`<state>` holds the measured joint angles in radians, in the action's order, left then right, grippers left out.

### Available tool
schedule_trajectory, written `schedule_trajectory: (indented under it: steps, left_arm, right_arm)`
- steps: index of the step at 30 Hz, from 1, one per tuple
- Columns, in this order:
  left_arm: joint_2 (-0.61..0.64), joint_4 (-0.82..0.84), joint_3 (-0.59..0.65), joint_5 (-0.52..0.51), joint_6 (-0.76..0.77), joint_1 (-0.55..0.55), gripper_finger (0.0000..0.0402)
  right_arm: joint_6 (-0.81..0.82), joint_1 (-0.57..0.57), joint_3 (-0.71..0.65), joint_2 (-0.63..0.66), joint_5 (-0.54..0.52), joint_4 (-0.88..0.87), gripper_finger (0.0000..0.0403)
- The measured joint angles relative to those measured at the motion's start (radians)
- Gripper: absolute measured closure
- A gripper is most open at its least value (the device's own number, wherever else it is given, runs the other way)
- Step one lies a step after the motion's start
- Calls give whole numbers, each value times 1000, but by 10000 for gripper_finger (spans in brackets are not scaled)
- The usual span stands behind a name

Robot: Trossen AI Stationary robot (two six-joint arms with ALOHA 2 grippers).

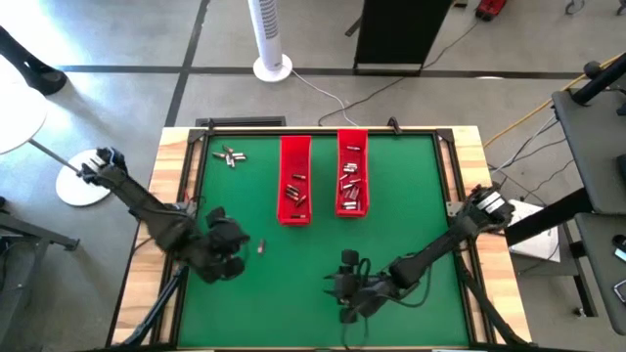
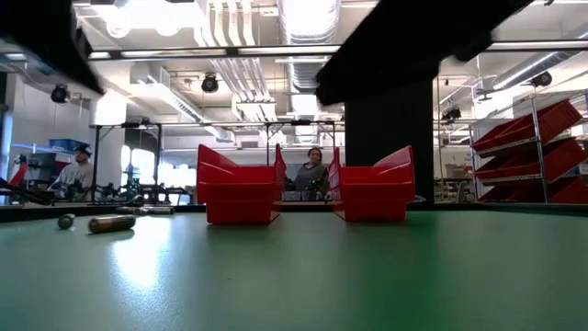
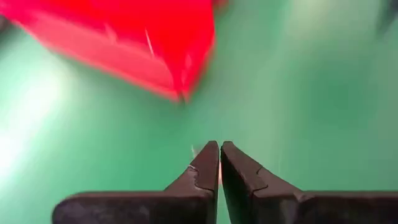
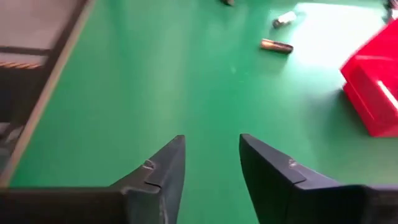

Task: Sort batteries
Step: Put the black battery into the left red bin

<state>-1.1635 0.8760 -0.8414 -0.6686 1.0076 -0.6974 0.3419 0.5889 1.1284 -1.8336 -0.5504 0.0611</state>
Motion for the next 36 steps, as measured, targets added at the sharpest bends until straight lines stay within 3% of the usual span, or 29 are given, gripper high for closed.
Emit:
schedule_trajectory:
  steps: [3,6,8,18,27,36]
  left_arm:
    - [52,-59,62,-271,156,-63,402]
    - [81,-26,122,-406,433,-38,402]
    - [86,-22,163,-446,519,-3,401]
    - [73,-28,276,-410,605,226,340]
    - [42,-148,411,-297,592,349,260]
    - [39,-147,428,-303,547,356,244]
  right_arm:
    - [65,-31,30,-64,-1,-6,229]
    - [123,-55,61,-116,-1,-15,211]
    - [178,-71,86,-130,-1,-53,201]
    - [576,-98,102,-134,-180,-167,149]
    - [784,-133,100,-199,-190,-171,135]
    - [905,-137,99,-200,-133,-264,144]
